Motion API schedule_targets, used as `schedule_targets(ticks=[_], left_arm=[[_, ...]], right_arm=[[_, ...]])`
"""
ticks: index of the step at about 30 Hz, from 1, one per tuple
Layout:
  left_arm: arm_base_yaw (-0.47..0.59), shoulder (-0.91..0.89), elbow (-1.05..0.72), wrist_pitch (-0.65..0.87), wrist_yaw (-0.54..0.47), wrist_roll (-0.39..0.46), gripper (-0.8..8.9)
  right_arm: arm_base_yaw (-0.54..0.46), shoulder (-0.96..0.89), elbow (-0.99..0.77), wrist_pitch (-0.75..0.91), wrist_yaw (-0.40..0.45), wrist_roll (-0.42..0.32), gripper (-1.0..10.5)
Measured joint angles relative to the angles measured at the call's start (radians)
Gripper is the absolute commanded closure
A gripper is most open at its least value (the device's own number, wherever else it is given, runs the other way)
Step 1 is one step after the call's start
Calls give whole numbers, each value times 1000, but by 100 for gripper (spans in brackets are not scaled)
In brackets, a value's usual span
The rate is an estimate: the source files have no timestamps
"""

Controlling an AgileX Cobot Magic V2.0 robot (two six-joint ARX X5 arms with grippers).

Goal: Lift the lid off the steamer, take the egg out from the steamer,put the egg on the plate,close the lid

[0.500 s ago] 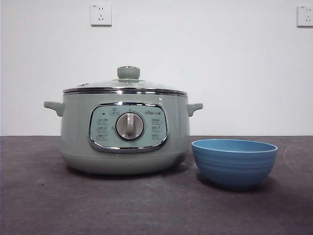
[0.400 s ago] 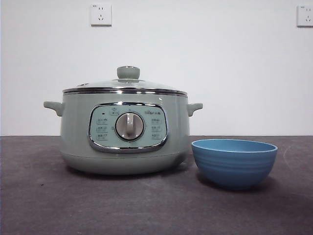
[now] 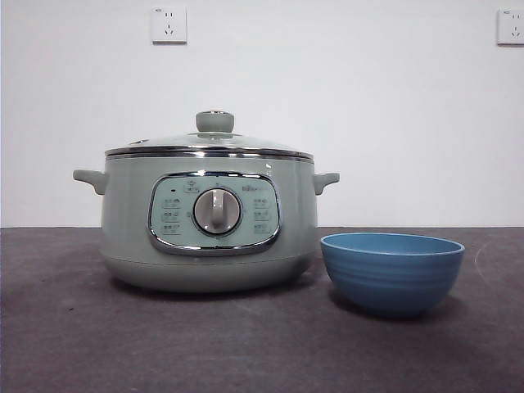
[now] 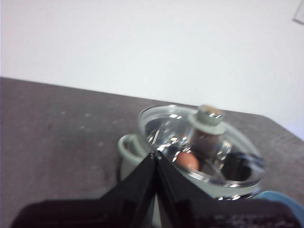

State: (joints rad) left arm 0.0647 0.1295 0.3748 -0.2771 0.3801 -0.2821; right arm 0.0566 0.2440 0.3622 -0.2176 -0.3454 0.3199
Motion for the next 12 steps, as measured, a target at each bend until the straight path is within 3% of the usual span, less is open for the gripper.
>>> schedule_targets(ticks=[5,12], left_arm=[[0,108,151,-79,80,15,821],[0,277,365,-292,181,105,821]], right_arm=[[0,156,191,-141,-95,-73,958],[0,372,501,-441,-243,-253,958]])
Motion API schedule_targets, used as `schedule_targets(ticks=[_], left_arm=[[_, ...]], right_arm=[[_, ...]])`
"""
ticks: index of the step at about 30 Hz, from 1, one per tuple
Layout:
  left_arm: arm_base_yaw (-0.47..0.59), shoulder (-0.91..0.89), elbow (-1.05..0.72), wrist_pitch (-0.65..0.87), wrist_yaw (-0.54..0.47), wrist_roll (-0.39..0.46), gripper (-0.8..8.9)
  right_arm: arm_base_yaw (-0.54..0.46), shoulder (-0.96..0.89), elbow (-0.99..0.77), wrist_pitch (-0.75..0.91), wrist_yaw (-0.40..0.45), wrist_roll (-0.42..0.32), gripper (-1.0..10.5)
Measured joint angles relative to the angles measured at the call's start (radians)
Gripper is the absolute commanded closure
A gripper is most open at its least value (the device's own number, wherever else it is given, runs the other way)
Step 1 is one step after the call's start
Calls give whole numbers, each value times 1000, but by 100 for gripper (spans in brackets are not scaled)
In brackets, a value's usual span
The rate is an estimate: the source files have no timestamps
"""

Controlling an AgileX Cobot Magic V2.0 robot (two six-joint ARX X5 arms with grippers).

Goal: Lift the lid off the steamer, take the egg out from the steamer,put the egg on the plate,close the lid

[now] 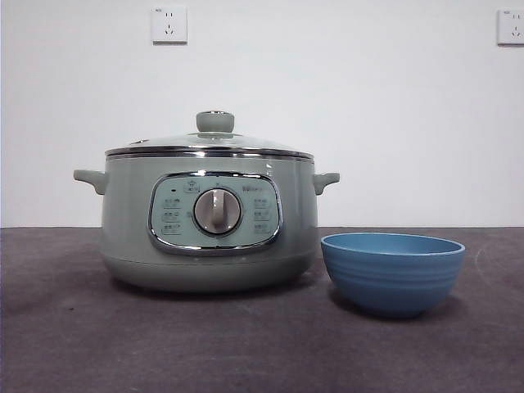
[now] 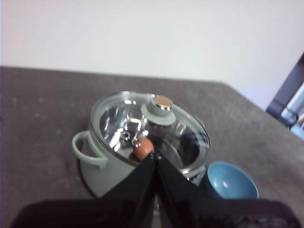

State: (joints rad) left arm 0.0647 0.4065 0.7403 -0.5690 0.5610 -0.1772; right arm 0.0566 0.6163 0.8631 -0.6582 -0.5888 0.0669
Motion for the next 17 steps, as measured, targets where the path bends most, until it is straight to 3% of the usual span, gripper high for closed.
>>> schedule_targets(ticks=[7,12,17], left_arm=[[0,108,176,-203,93,114,821],[0,147,250,-304,153,162,821],[0,154,256,-320,155,171,812]], right_arm=[[13,160,259,-302,-42,-174,958],[37,211,324,-389,-109,-223,957],[42,219,324,-404,-115,-238,940]])
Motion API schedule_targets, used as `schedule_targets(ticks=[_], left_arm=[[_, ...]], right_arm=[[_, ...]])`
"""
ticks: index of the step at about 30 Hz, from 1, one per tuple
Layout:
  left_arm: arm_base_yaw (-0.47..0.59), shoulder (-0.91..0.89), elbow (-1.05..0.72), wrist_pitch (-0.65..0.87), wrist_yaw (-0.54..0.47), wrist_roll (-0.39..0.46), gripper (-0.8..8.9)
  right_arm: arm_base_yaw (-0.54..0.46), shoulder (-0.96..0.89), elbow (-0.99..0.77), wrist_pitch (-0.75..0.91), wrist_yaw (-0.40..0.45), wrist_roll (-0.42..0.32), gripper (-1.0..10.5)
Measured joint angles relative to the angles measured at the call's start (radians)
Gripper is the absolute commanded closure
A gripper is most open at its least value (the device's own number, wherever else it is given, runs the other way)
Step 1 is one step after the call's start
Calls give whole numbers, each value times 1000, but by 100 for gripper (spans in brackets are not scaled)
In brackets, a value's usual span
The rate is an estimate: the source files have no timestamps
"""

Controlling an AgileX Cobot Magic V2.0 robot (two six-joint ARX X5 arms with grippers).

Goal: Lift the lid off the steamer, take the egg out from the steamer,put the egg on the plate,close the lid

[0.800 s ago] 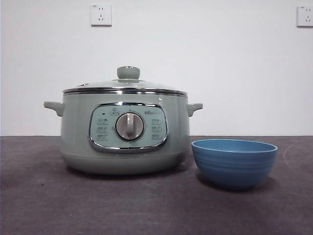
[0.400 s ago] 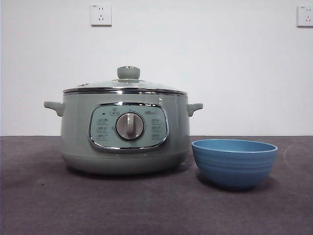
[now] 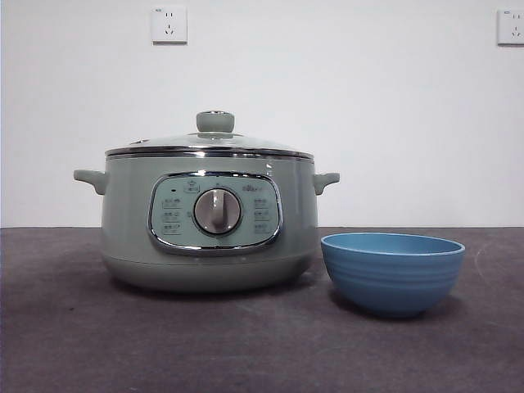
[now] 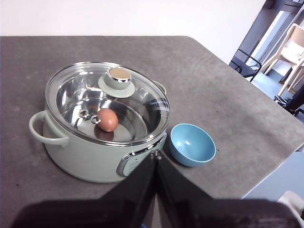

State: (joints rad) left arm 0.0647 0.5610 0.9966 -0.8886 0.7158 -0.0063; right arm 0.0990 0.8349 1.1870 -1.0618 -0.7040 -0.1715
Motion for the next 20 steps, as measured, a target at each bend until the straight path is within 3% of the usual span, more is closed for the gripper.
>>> schedule_targets(ticks=[2,3,6,7,9,20], left_arm=[[0,1,0,0,0,-1,758],[0,1,0,0,0,-1,683],[0,1,0,0,0,-6,320],[0,1,0,0,1,-10,271],[0,1,0,0,1,-13,275],[-18,87,2,103,2,-14,275]], right_arm=[[0,2,0,0,0,-1,893],[0,2,0,0,0,-2,829],[0,2,0,0,0,-2,547],[0,2,0,0,0,-2,472],[0,2,0,0,0,-2,400],[0,2,0,0,1,-1,402]])
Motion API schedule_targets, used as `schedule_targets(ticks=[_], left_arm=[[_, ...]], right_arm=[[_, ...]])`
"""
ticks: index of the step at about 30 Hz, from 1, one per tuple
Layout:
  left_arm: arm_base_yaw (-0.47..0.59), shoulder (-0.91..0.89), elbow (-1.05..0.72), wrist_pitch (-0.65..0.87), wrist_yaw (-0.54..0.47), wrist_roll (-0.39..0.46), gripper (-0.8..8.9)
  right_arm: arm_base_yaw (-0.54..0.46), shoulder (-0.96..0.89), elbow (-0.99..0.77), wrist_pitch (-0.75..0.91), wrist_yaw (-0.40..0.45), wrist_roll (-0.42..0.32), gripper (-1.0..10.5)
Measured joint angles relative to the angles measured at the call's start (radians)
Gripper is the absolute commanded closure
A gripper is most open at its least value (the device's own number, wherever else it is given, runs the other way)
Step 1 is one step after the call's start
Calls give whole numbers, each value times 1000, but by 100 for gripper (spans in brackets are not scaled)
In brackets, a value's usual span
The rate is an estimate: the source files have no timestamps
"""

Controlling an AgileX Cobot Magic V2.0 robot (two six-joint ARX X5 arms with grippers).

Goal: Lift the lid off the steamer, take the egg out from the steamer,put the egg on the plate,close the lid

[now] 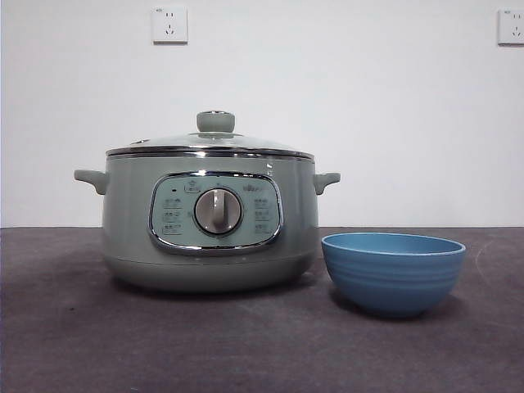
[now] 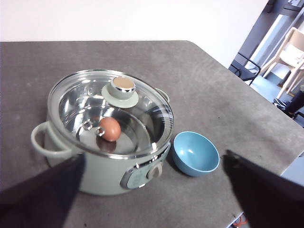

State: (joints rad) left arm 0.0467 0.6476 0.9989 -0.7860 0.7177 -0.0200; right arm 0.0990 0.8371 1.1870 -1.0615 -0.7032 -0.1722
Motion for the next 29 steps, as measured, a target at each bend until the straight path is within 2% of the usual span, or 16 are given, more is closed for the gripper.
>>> schedule_targets(ticks=[5,11,22,29], left_arm=[[-56,96,1,94,0,-6,275],[-169,248,1,288,-40,-34,275],[-354,560,1,651,-306,-52,275],[-427,767,114,692,-446,-7,275]], right_arm=[[0,14,0,0,-1,1,402],[0,43,0,0,-1,1,402],[0,71,0,0,-1,1,402],[0,77,0,0,-1,1,402]])
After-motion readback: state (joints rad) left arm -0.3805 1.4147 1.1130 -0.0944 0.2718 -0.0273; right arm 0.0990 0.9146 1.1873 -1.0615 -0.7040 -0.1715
